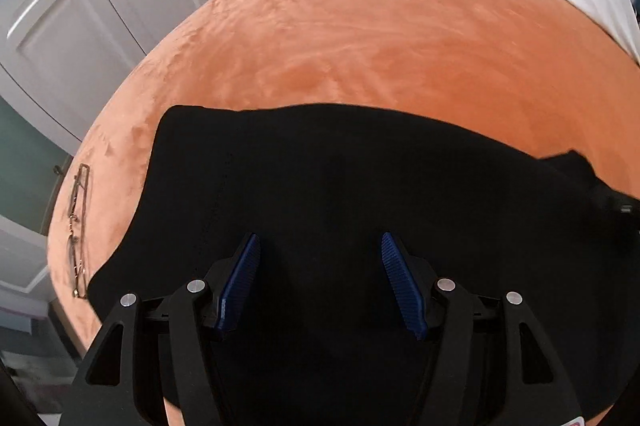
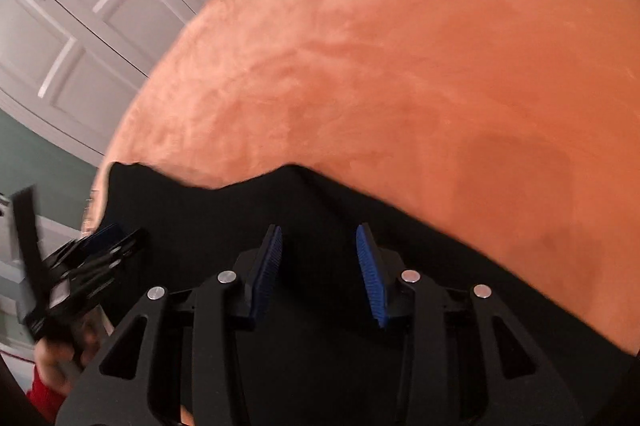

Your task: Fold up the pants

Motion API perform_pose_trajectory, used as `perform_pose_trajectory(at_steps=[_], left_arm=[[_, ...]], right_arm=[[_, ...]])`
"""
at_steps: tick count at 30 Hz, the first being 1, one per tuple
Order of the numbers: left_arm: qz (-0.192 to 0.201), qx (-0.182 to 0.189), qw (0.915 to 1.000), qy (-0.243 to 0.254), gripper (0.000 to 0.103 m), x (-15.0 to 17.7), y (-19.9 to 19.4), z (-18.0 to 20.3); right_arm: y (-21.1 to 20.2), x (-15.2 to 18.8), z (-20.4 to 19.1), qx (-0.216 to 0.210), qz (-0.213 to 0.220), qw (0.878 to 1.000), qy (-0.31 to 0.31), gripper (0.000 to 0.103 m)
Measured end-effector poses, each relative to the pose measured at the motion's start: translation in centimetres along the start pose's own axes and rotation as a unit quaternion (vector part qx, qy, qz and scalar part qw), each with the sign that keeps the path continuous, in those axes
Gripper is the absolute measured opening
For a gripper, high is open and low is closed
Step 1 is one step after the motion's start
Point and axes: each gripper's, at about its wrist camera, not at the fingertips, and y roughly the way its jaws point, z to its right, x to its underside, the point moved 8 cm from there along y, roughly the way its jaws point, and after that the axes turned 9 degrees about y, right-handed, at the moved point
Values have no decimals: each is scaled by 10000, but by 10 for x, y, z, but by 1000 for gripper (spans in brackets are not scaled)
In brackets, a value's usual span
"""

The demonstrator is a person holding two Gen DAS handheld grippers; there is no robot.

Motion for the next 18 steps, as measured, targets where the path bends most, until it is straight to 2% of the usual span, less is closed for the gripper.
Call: perform_pose_trajectory(at_steps=[2,4,6,8,9,11,13,14,16,18], left_arm=[[92,-111,9998,124,63,-5,4,-1],[178,-234,9992,264,66,-15,6,-2],[232,-314,9987,341,71,-23,13,0],[187,-376,9984,369,74,-29,23,1],[193,-372,9985,355,74,-31,21,-1],[229,-320,9986,346,74,-33,16,-3],[281,-166,9992,225,74,-32,9,-7],[337,-88,9993,133,74,-28,2,-11],[345,-55,9994,66,74,-20,-2,-16],[301,-49,9995,48,74,-9,-4,-17]], right_arm=[[8,-1,-10,72,21,9998,-189,14],[-1,-12,-18,144,272,9992,-245,5],[-6,-33,-12,301,648,9971,-258,0],[10,-40,5,627,464,9968,-180,0],[7,-41,10,524,490,9974,10,0],[-18,-38,9,152,813,9963,252,0],[-38,-26,6,-73,932,9954,210,0],[-45,-11,1,-236,885,9957,108,0],[-39,14,-9,-249,549,9981,-120,0],[-16,31,-16,27,243,9985,-499,0]])
